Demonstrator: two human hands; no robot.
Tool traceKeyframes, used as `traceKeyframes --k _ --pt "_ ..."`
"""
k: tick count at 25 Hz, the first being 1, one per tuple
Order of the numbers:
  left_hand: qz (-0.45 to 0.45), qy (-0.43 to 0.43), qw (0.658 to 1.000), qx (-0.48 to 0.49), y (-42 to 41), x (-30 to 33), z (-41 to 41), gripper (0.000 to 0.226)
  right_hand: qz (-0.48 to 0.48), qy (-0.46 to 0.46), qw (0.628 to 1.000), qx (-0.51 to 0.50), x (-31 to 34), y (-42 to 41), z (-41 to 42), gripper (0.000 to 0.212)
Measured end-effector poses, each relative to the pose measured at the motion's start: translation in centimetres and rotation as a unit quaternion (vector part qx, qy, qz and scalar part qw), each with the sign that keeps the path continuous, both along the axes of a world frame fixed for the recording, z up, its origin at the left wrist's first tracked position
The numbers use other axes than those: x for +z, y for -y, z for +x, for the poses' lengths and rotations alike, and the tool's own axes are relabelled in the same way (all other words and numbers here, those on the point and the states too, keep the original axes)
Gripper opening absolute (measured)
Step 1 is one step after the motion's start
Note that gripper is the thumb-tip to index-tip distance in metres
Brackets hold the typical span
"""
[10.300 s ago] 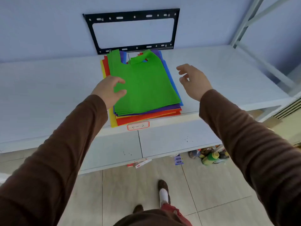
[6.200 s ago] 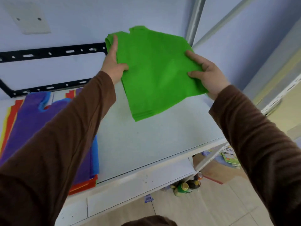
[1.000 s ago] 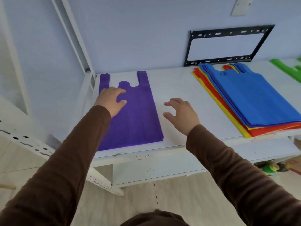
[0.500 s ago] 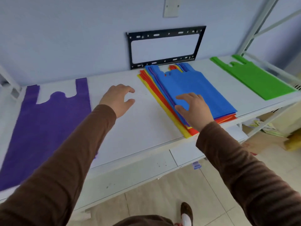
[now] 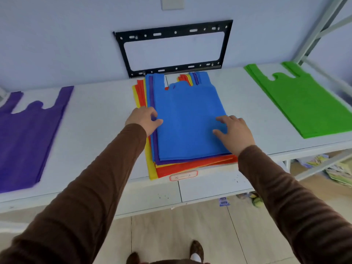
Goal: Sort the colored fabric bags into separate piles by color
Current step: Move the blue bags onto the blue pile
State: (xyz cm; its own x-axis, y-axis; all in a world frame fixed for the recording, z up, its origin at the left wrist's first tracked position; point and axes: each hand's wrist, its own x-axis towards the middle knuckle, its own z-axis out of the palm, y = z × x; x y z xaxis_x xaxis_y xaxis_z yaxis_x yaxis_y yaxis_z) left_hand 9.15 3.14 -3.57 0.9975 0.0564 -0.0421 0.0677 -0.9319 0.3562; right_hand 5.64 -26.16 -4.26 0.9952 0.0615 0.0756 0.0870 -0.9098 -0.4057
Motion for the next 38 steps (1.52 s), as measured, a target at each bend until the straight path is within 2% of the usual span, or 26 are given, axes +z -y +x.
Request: traceKeyframes --k 4,8,11,14,16,18,19,20,22,24,25,26,28,30,32,34,38 --pt "0.049 -0.031 0.997 0.058 1.6 -0.6 0.6 0.054 -0.008 -0.057 0.998 -0.002 -1.2 1.8 1.2 0.064" --pt "0.064 -0.051 0.993 0.085 2.3 -1.0 1.2 0.067 0.007 -0.064 0.998 0.0 -1.6 2.1 1.5 0.068" --pt "0.03 -0.076 0.992 0.092 2.4 -1.1 1.8 0.054 0.005 -0.067 0.998 -0.002 -1.5 2.0 1.4 0.068" --pt "-0.003 -0.044 0.996 0.084 2.8 -0.9 1.6 0.037 0.0 -0.071 0.997 -0.005 -1.3 2.1 1.3 0.068" --pt "-0.068 -0.016 0.996 0.062 3.4 -0.8 1.4 0.029 0.0 -0.069 0.998 -0.009 -1.2 2.3 1.2 0.068" --pt "-0.186 -0.026 0.981 0.053 4.1 -0.4 1.2 0.021 0.016 -0.046 0.999 -0.017 -1.1 2.6 1.1 0.066" --pt "-0.274 -0.044 0.958 0.073 4.2 -0.2 1.2 0.019 0.035 -0.028 0.999 -0.028 -1.0 2.8 1.1 0.064" --pt "-0.376 -0.062 0.919 0.105 4.3 0.1 1.2 0.02 0.059 -0.01 0.997 -0.049 -0.6 3.2 1.1 0.06" --pt "-0.554 -0.093 0.81 0.17 4.7 1.1 0.9 0.025 0.097 0.001 0.991 -0.096 0.0 4.2 1.1 0.052" --pt "-0.654 -0.111 0.72 0.206 5.0 2.3 0.4 0.008 0.132 -0.035 0.983 -0.124 0.8 5.0 1.0 0.053" --pt "-0.672 -0.116 0.698 0.219 5.0 2.4 0.3 0.006 0.193 -0.083 0.97 -0.126 1.2 5.2 0.8 0.057" --pt "-0.676 -0.123 0.692 0.22 4.9 2.6 0.1 0.01 0.287 -0.152 0.938 -0.124 1.6 5.1 0.6 0.059" --pt "-0.664 -0.138 0.707 0.202 4.7 2.2 -0.2 0.009 0.457 -0.276 0.84 -0.101 2.0 4.6 0.2 0.053" --pt "-0.623 -0.149 0.745 0.184 4.2 1.0 -0.1 0.028 0.534 -0.298 0.788 -0.069 1.3 4.1 0.7 0.052" --pt "-0.567 -0.109 0.794 0.191 3.5 0.2 0.3 0.058 0.546 -0.282 0.788 -0.032 0.6 3.7 1.1 0.072" --pt "-0.56 -0.089 0.808 0.158 3.0 -0.1 1.0 0.076 0.528 -0.283 0.801 -0.006 0.3 3.8 1.3 0.074" --pt "-0.506 -0.162 0.845 0.068 3.1 0.0 3.2 0.07 0.534 -0.323 0.782 0.022 0.9 4.6 1.3 0.065"
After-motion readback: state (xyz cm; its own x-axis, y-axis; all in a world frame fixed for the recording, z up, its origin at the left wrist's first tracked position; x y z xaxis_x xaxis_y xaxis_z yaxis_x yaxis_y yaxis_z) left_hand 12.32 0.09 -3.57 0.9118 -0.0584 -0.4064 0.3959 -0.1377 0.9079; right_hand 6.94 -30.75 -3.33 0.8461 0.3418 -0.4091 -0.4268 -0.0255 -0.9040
